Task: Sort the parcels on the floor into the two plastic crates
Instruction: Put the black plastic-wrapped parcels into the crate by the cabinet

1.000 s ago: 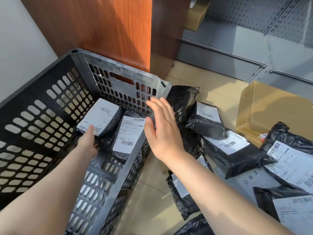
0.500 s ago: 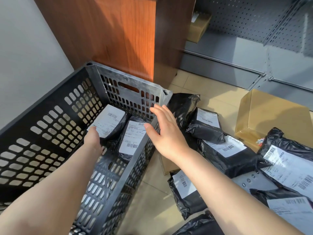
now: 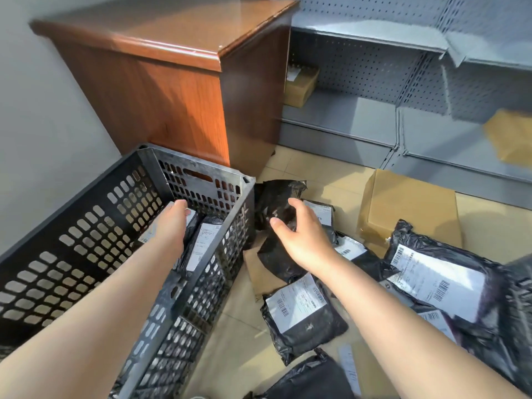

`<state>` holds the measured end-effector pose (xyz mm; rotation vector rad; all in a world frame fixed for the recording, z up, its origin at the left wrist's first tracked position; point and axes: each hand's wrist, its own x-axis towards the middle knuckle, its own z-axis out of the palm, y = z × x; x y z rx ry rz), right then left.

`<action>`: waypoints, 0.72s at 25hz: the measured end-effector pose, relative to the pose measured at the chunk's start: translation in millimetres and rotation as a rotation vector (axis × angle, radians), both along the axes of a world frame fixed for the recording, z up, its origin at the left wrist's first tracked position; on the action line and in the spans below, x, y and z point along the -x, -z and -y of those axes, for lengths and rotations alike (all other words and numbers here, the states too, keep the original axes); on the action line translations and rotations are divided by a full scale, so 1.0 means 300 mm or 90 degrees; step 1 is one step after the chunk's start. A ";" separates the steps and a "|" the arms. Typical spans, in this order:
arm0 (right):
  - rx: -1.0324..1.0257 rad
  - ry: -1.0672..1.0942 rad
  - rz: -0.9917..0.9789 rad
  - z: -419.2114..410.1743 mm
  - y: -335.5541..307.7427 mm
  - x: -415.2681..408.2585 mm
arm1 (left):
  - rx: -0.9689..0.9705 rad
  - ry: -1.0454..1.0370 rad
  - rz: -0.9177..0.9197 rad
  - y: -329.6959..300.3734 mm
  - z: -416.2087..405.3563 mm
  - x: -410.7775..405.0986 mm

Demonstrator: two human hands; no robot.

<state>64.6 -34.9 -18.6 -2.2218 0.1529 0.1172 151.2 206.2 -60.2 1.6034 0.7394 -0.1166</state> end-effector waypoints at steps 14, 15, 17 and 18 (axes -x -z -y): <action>-0.015 0.224 -0.261 0.547 0.135 0.172 | -0.125 0.475 0.011 0.032 0.590 0.230; -0.050 0.256 -0.272 0.567 0.163 0.180 | -0.118 0.493 -0.031 0.074 0.606 0.247; -0.072 0.293 -0.305 0.589 0.214 0.194 | -0.092 0.519 -0.105 0.148 0.626 0.281; -0.054 0.285 -0.319 0.596 0.233 0.201 | -0.074 0.526 -0.136 0.180 0.636 0.298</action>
